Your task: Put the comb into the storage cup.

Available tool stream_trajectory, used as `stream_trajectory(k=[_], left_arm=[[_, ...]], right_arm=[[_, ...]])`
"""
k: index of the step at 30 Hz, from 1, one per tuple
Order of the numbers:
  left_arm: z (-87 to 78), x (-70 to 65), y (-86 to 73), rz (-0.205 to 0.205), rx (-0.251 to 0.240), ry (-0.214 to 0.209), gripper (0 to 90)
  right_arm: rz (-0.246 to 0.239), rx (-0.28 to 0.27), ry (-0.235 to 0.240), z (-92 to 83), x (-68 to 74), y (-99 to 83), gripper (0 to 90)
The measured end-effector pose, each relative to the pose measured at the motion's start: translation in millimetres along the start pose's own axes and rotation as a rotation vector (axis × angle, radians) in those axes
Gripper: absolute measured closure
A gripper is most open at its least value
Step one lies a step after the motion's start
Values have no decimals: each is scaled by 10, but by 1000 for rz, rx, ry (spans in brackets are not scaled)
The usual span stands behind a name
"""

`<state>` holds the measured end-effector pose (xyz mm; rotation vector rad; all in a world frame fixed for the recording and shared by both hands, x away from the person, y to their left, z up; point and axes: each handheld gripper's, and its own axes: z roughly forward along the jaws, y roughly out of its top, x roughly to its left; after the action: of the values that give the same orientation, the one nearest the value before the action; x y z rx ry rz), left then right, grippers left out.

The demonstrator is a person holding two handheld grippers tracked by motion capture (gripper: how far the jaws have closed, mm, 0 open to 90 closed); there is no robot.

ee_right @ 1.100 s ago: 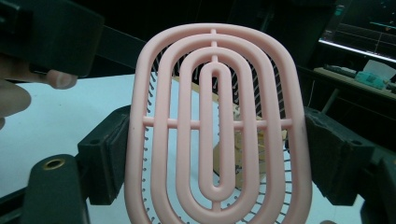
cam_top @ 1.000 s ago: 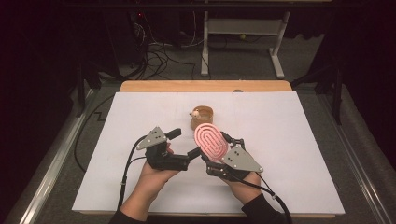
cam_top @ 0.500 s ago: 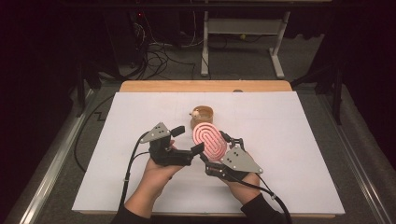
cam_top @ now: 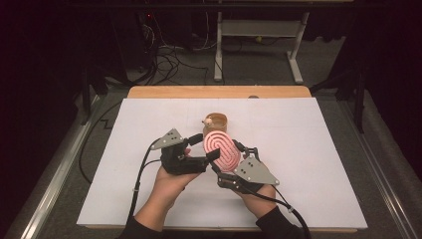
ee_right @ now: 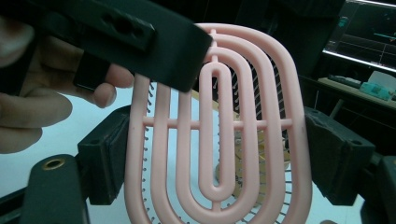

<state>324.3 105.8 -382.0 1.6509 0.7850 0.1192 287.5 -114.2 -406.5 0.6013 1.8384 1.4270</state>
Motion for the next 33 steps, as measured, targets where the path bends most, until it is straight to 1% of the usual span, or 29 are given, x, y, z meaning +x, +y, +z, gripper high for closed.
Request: stream_trajectory(k=[2, 5, 8, 14, 17, 20, 22, 24, 26, 28, 29, 32, 33], left_arm=[[16, 19, -5, -16, 19, -23, 138], [40, 24, -15, -19, 43, -39, 183], [58, 28, -22, -26, 51, -55, 204], [61, 27, -28, -19, 54, -64, 333], [52, 29, -23, -22, 54, -71, 342], [61, 34, -33, -26, 66, -70, 343], [62, 35, -45, -26, 66, -73, 383], [68, 36, -46, -27, 68, -78, 385], [68, 33, -45, -26, 65, -80, 422], [69, 33, -43, -34, 61, -83, 425], [68, 35, -43, -32, 60, -79, 451], [70, 45, -43, -34, 65, -82, 453], [67, 44, -45, -31, 62, -79, 468]], right_arm=[[2, 4, 1, 5, 8, -1, 201], [-1, 4, 4, 16, 23, -3, 201], [-2, 6, 4, 20, 31, -5, 201], [-9, 10, 1, 33, 37, -21, 201], [-15, 14, 0, 35, 39, -25, 201], [-20, 19, -1, 41, 48, -30, 201], [-21, 20, 0, 44, 51, -32, 201], [-23, 18, -2, 42, 46, -28, 201], [-19, 16, -5, 39, 42, -26, 201], [-22, 15, -5, 39, 37, -27, 201], [-23, 16, -5, 41, 38, -30, 201], [-24, 20, -4, 43, 46, -34, 201], [-26, 20, -4, 43, 46, -35, 201]])
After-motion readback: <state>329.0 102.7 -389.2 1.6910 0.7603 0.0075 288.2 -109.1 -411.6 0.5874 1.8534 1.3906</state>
